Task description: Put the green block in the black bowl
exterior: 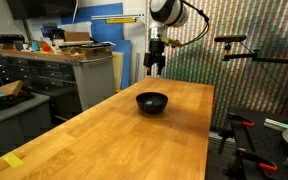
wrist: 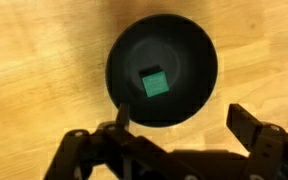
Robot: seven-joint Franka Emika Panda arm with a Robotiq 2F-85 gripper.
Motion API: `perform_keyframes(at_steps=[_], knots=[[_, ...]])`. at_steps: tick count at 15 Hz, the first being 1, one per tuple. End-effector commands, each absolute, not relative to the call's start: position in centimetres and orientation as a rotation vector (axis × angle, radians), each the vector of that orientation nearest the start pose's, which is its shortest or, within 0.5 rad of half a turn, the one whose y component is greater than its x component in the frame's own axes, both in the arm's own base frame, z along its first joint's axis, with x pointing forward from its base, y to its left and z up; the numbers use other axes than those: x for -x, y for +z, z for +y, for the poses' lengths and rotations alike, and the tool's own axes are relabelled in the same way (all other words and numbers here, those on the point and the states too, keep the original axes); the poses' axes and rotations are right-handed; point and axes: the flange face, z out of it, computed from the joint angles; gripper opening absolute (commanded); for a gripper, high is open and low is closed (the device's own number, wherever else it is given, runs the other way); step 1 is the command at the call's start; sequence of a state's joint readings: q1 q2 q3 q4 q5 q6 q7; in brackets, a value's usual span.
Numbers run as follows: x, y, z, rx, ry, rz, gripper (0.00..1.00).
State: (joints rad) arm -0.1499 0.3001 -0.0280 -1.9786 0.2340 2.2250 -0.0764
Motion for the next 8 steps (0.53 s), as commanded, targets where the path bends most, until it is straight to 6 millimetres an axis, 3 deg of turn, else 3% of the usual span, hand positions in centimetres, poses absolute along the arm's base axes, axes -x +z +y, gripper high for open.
perform_keyframes(at_steps=[1,3,8], knots=[[-58.8,33.1,-10.9,2.929,0.028,0.374,1.0],[-58.0,35.1,-11.9,2.92,0.006,0.381,1.0],[-57.6,34.7,-11.5,2.917,0.026,0.375,1.0]])
